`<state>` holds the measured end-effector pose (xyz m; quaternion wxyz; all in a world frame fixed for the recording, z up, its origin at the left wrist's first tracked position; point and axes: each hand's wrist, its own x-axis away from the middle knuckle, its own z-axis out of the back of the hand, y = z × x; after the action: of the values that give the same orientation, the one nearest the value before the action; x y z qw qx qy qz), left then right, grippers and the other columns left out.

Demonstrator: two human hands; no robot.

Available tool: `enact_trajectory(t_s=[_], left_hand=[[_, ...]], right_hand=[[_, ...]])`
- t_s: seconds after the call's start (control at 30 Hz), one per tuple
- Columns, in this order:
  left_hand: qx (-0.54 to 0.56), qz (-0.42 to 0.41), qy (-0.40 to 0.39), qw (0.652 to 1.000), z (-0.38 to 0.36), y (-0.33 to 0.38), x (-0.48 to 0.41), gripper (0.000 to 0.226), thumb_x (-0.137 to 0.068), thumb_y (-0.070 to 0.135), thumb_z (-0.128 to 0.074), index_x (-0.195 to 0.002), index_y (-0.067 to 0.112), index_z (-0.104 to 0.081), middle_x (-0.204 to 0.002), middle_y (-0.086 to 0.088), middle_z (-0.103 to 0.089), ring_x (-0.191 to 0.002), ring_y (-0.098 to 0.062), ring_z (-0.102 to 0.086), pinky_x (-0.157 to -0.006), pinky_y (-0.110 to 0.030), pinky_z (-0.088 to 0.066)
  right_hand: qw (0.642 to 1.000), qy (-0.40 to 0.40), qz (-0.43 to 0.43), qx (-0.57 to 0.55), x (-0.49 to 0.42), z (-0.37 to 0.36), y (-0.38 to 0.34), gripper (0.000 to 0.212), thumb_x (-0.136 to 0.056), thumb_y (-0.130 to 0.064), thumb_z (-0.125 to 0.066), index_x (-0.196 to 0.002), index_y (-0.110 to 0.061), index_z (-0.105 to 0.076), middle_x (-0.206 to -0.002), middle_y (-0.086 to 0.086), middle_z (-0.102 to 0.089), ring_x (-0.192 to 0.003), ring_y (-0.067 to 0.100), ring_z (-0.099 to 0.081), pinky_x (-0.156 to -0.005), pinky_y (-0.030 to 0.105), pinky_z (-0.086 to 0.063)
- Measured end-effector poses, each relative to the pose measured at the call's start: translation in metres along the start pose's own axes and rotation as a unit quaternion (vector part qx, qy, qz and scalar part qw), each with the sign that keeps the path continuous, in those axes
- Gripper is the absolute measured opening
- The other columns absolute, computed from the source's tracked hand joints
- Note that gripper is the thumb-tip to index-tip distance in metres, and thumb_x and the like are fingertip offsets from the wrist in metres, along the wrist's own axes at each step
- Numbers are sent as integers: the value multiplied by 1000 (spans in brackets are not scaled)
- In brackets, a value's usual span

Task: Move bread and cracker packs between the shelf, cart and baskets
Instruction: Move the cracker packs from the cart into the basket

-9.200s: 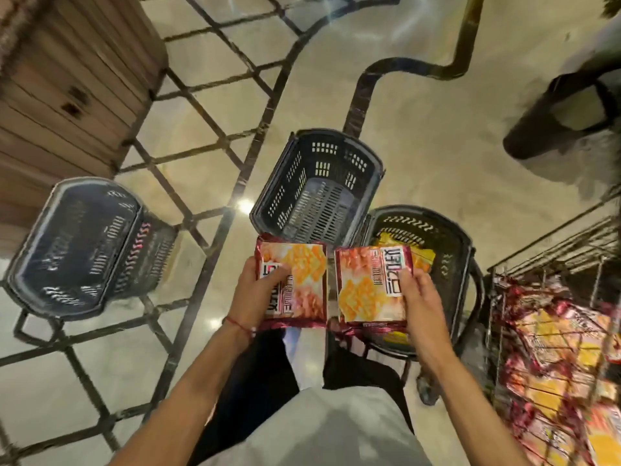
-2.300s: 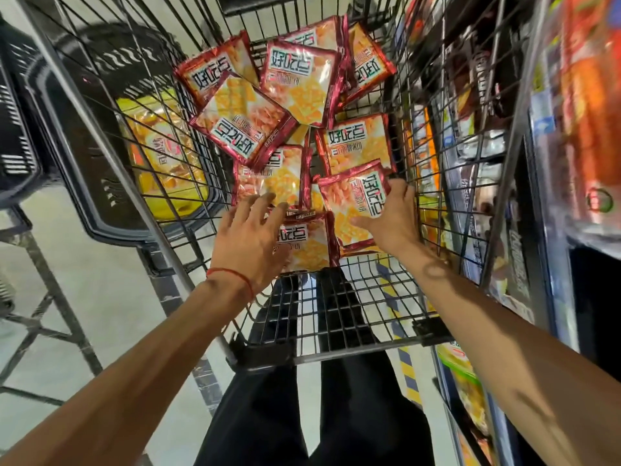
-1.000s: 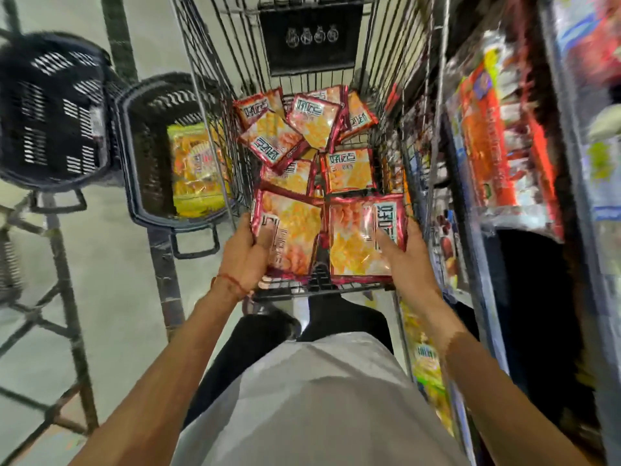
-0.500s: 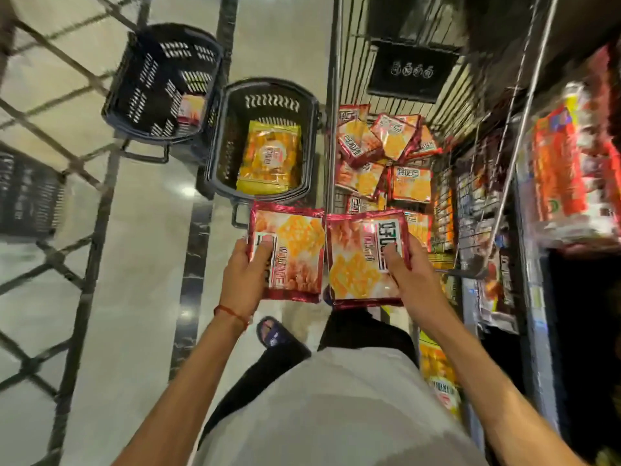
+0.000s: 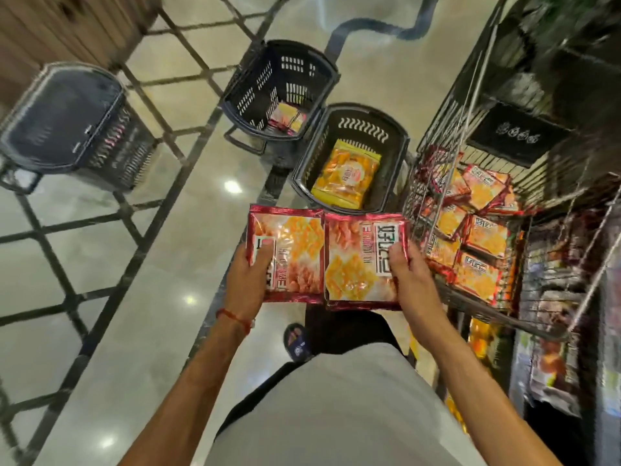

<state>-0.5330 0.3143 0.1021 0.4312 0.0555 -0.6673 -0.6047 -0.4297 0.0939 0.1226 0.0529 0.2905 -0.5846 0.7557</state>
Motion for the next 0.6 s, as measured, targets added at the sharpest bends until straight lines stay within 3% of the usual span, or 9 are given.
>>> enact_trajectory(t_s=[0.07, 0.2, 0.33, 0.5, 0.6], left_hand=[[-22, 0, 11, 1000, 12, 7, -20, 40, -103, 41, -52, -131, 13, -56, -116, -7, -73, -94, -20, -75, -81, -36, -63], [-46, -1, 23, 999, 33, 25, -76, 40, -103, 43, -51, -130, 14, -57, -115, -4, -73, -91, -17, -76, -79, -33, -63], [-71, -12, 9, 997, 44, 56, -150, 37, -104, 43, -49, -128, 16, -56, -111, 2, -72, -86, -9, -75, -65, -20, -59], [-110, -2, -22, 994, 47, 111, -253, 52, -99, 58, -53, -128, 15, -59, -115, -4, -73, -96, -18, -75, -82, -39, -63], [-116, 3, -17, 993, 46, 143, -312, 52, -97, 59, -55, -126, 16, -62, -114, -2, -74, -100, -18, -74, -90, -44, -61]], right_hand=[[1000, -4, 5, -1, -19, -19, -10, 32, -109, -40, -45, -136, -29, -56, -114, -15, -71, -97, -8, -70, -72, 7, -52], [1000, -6, 3, -10, -73, -57, -28, 34, -109, -38, -48, -140, -28, -57, -123, -7, -72, -106, 6, -72, -86, 23, -59], [999, -13, -5, -35, -137, -90, -53, 38, -108, -37, -50, -142, -23, -57, -125, -1, -74, -111, 14, -72, -93, 33, -60], [998, -5, -18, -60, -219, -127, -100, 37, -105, -38, -54, -139, -27, -58, -128, -4, -72, -118, 14, -69, -100, 38, -57], [997, 12, -26, -76, -261, -145, -128, 28, -105, -37, -54, -132, -34, -61, -124, -7, -74, -117, 15, -70, -99, 40, -57]])
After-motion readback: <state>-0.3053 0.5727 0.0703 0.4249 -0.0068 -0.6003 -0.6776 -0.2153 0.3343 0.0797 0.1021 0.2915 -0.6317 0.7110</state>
